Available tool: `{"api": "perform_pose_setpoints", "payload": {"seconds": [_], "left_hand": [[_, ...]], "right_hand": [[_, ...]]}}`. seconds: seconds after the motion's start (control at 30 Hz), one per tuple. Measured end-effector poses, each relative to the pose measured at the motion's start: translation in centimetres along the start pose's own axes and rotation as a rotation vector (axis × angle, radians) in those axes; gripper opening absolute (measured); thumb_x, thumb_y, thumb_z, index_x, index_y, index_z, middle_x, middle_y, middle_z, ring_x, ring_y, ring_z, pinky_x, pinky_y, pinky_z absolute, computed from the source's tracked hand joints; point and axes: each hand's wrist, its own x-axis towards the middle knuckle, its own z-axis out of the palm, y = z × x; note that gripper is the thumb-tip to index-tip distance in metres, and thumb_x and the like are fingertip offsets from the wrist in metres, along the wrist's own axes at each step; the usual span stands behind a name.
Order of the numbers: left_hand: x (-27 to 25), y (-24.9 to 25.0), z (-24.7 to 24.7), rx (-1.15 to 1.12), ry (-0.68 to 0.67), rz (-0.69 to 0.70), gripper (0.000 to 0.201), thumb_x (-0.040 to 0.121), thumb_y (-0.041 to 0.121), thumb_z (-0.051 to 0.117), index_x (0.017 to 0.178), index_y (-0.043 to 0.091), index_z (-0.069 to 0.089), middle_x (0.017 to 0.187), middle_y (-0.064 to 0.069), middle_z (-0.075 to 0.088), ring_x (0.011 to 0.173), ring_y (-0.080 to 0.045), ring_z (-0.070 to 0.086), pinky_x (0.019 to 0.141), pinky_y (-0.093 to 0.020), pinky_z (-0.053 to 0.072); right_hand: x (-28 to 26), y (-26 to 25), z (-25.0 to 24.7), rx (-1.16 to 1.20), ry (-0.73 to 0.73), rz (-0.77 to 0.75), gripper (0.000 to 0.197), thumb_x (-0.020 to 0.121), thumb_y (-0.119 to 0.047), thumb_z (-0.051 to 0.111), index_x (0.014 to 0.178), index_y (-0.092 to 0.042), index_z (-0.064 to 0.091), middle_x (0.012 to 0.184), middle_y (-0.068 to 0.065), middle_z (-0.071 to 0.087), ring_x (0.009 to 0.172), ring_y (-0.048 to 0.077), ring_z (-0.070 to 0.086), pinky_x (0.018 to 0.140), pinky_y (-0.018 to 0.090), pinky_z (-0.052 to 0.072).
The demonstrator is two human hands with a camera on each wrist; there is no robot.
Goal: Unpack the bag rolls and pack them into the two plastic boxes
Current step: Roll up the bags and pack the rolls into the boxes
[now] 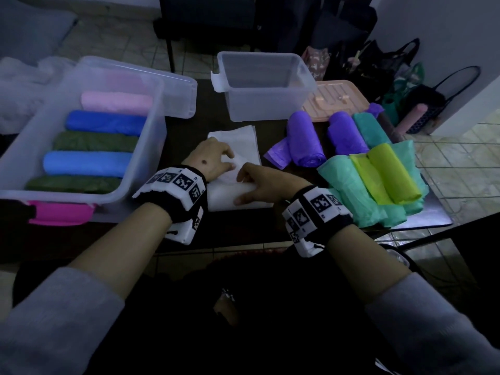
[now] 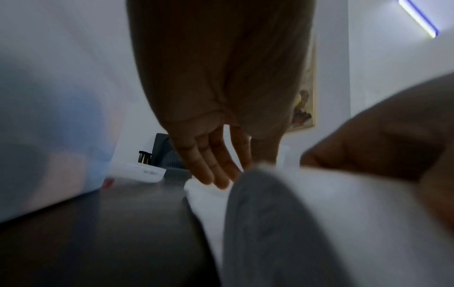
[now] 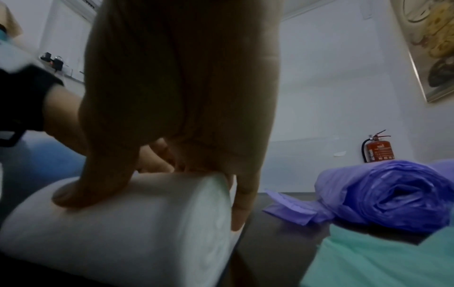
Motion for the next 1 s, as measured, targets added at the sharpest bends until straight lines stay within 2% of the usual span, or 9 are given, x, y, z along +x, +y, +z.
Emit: {"api": "perform_pose_setpoints", "payload": {"seconds": [0.1, 0.13, 0.23, 0.4, 0.5, 0.6, 0.7, 0.87, 1.0], "left_hand": [[-0.9, 0.6, -0.9, -0.098, -0.062, -0.019, 0.020, 0.088, 0.027, 0.062, 0.105, 0.016, 0.066, 0.102, -0.002, 0.066, 0.083, -0.007, 0.058, 0.070, -0.021, 0.046], [-1.1, 0.7, -1.0, -0.105, -0.089, -0.016, 0.020, 0.088, 0.027, 0.062, 0.103, 0.015, 0.068, 0.097, -0.001, 0.068, 0.079, -0.004, 0.058, 0.068, -0.020, 0.045], [-1.7, 0.6, -1.3, -0.058, -0.180, -0.001, 0.025, 0.087, 0.028, 0.063, 0.109, 0.018, 0.069, 0.109, 0.003, 0.067, 0.092, -0.003, 0.055, 0.084, -0.021, 0.041], [-2.1, 0.2, -1.1, -0.018, -0.261, 0.027, 0.031, 0.090, 0.026, 0.060, 0.119, 0.019, 0.064, 0.121, 0.003, 0.063, 0.104, -0.006, 0.053, 0.088, -0.020, 0.038], [-1.6, 0.0, -0.8, -0.015, -0.290, -0.006, 0.034, 0.092, 0.022, 0.056, 0.126, 0.019, 0.058, 0.127, 0.001, 0.059, 0.116, -0.013, 0.053, 0.092, -0.023, 0.037], [-1.1, -0.3, -0.5, -0.006, -0.301, -0.014, 0.034, 0.093, 0.022, 0.053, 0.127, 0.019, 0.057, 0.128, 0.000, 0.059, 0.117, -0.014, 0.052, 0.094, -0.025, 0.038], [-0.6, -0.5, -0.3, 0.008, -0.282, -0.004, 0.031, 0.095, 0.023, 0.051, 0.124, 0.018, 0.060, 0.126, 0.000, 0.060, 0.114, -0.015, 0.054, 0.092, -0.023, 0.039], [-0.5, -0.4, -0.5, -0.025, -0.185, -0.028, 0.034, 0.091, 0.024, 0.058, 0.124, 0.014, 0.060, 0.128, -0.003, 0.060, 0.118, -0.017, 0.054, 0.102, -0.028, 0.039], [-1.5, 0.0, -0.9, -0.055, -0.062, -0.001, 0.028, 0.088, 0.025, 0.063, 0.113, 0.014, 0.066, 0.117, -0.002, 0.065, 0.107, -0.013, 0.057, 0.087, -0.021, 0.039]], "right_hand": [[0.6, 0.2, -0.1, -0.005, -0.001, 0.021, 0.050, 0.085, -0.040, 0.064, 0.125, -0.014, 0.048, 0.124, 0.005, 0.053, 0.106, 0.015, 0.049, 0.087, 0.026, 0.039], [0.7, 0.2, -0.1, -0.019, 0.003, 0.029, 0.050, 0.086, -0.042, 0.062, 0.126, -0.015, 0.049, 0.125, 0.007, 0.053, 0.109, 0.017, 0.048, 0.088, 0.028, 0.038], [1.0, 0.3, -0.3, -0.100, 0.006, 0.070, 0.051, 0.090, -0.048, 0.052, 0.133, -0.019, 0.049, 0.129, 0.012, 0.048, 0.123, 0.028, 0.038, 0.097, 0.036, 0.033], [1.4, 0.2, 0.2, -0.059, 0.023, 0.086, 0.050, 0.092, -0.046, 0.049, 0.136, -0.020, 0.047, 0.131, 0.014, 0.048, 0.127, 0.031, 0.036, 0.104, 0.042, 0.033], [0.8, -0.2, 0.6, -0.100, 0.186, 0.061, 0.050, 0.091, -0.043, 0.054, 0.133, -0.018, 0.044, 0.133, 0.011, 0.045, 0.126, 0.028, 0.038, 0.105, 0.043, 0.034], [-0.2, -0.9, 1.1, -0.278, 0.301, -0.027, 0.051, 0.087, -0.040, 0.061, 0.128, -0.014, 0.047, 0.130, 0.009, 0.044, 0.122, 0.026, 0.039, 0.101, 0.040, 0.037], [-0.8, -1.3, 2.1, -0.411, 0.267, -0.031, 0.066, 0.080, -0.036, 0.069, 0.134, -0.011, 0.040, 0.134, 0.010, 0.041, 0.124, 0.027, 0.038, 0.100, 0.038, 0.036], [0.0, -1.9, 2.4, -0.507, 0.257, -0.005, 0.053, 0.087, -0.018, 0.058, 0.135, -0.006, 0.038, 0.134, 0.015, 0.042, 0.124, 0.030, 0.041, 0.105, 0.039, 0.034], [0.6, -2.3, 1.3, -0.480, 0.158, 0.038, 0.051, 0.087, -0.016, 0.058, 0.134, -0.004, 0.040, 0.134, 0.016, 0.041, 0.126, 0.032, 0.040, 0.106, 0.042, 0.034]]}}
